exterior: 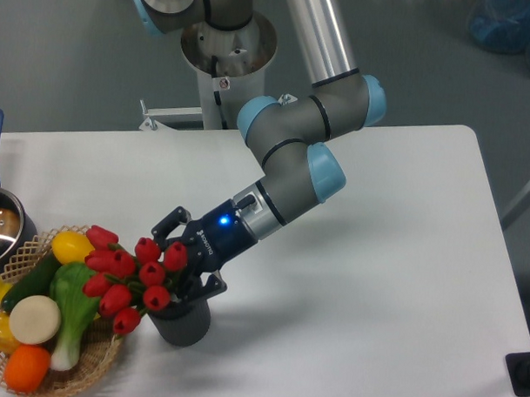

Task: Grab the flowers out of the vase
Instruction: 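Close the gripper on the bunch of tulip stems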

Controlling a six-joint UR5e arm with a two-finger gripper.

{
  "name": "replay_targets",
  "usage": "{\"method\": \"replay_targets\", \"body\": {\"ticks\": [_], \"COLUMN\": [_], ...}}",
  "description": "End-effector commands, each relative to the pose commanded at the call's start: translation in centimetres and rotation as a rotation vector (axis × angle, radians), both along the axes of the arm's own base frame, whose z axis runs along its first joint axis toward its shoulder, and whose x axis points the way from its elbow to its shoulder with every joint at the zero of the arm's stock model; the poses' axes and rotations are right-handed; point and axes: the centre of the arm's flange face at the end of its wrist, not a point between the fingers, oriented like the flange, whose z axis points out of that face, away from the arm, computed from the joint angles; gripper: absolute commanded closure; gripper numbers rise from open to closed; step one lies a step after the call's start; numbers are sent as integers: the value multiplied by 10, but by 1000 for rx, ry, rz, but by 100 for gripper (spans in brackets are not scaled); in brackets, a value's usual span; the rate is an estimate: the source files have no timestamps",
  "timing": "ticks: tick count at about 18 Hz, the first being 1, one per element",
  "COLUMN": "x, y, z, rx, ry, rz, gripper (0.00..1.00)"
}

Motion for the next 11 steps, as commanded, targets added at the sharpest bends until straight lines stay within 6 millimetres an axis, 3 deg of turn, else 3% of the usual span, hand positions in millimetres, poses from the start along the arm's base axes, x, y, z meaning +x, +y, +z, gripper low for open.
{"method": "replay_targets", "body": {"ticks": [2, 11], "x": [-1, -3], "y": [-1, -3], "z": [-1, 3], "rx": [-2, 5], "ry": [-2, -2], "rz": [2, 8], "gripper": [64, 64]}}
